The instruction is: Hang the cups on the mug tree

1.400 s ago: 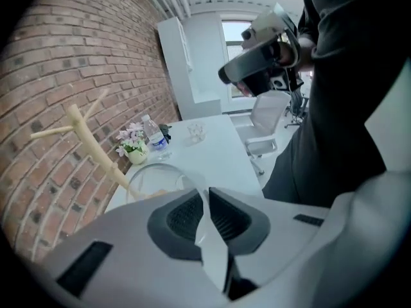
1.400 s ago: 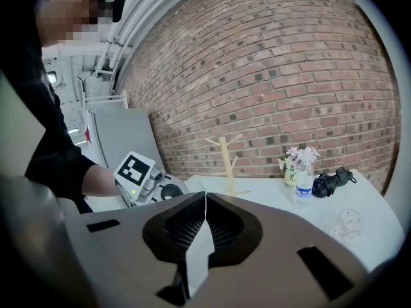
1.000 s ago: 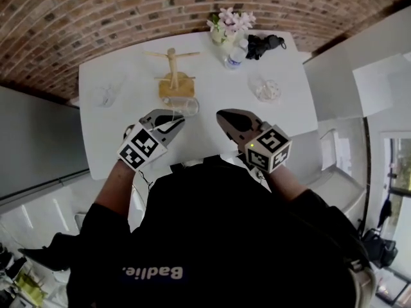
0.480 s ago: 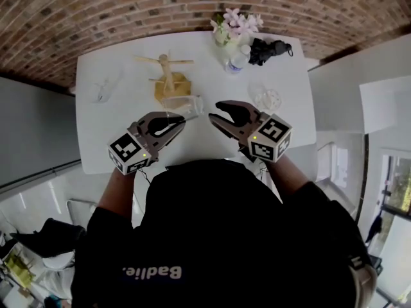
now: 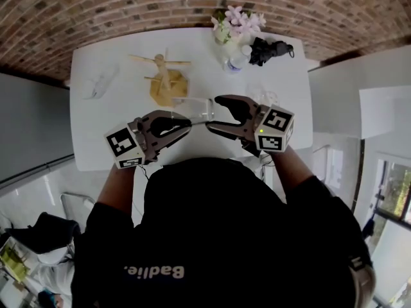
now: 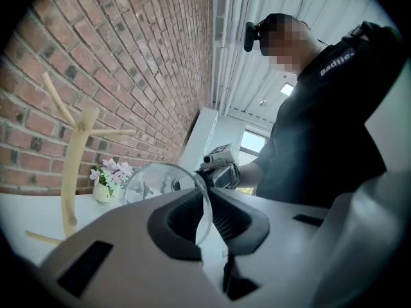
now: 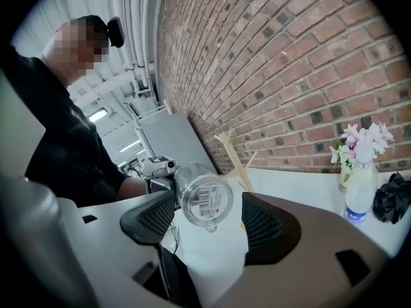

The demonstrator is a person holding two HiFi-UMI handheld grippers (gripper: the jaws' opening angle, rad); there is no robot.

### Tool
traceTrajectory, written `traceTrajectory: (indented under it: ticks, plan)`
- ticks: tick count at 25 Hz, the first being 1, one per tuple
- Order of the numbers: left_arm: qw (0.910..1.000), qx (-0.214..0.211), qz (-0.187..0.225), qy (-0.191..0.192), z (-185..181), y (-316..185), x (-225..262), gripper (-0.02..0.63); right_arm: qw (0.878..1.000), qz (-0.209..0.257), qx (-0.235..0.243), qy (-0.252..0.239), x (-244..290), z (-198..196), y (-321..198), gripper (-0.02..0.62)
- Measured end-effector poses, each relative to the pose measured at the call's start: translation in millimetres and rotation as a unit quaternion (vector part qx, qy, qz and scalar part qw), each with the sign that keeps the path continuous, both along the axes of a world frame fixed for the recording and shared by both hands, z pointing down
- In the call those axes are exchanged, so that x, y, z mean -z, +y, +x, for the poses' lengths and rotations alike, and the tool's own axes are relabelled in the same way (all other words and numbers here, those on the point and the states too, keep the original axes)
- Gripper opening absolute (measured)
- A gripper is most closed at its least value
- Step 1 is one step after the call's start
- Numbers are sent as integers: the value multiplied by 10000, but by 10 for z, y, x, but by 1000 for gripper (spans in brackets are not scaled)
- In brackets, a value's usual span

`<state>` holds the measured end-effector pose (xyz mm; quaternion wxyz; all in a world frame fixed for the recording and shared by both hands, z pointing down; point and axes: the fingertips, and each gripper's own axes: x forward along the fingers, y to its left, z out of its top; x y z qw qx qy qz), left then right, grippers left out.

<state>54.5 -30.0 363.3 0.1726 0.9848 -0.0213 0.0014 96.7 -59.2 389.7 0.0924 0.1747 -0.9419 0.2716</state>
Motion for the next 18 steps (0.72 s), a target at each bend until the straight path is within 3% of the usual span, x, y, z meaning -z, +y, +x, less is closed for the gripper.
traceTrajectory:
  ticks: [5,10,14,18]
  plan:
    - [9993,-262,-80,242,79,35,12,26,9986,-168,444,-232,9,-45,57,321]
    - [9986,-328,-175,375,117,13,-13,26,9986,-148,444,-265,-24,-4,16,304]
    - [9990,-67,-230,376,172,-73,-58,31,9995,-59,226,-206,-53,66,-48,301]
    - [9981,379,-412,260,218,-214,-248,48,9995,198,-29,224,-152,138,-157,301]
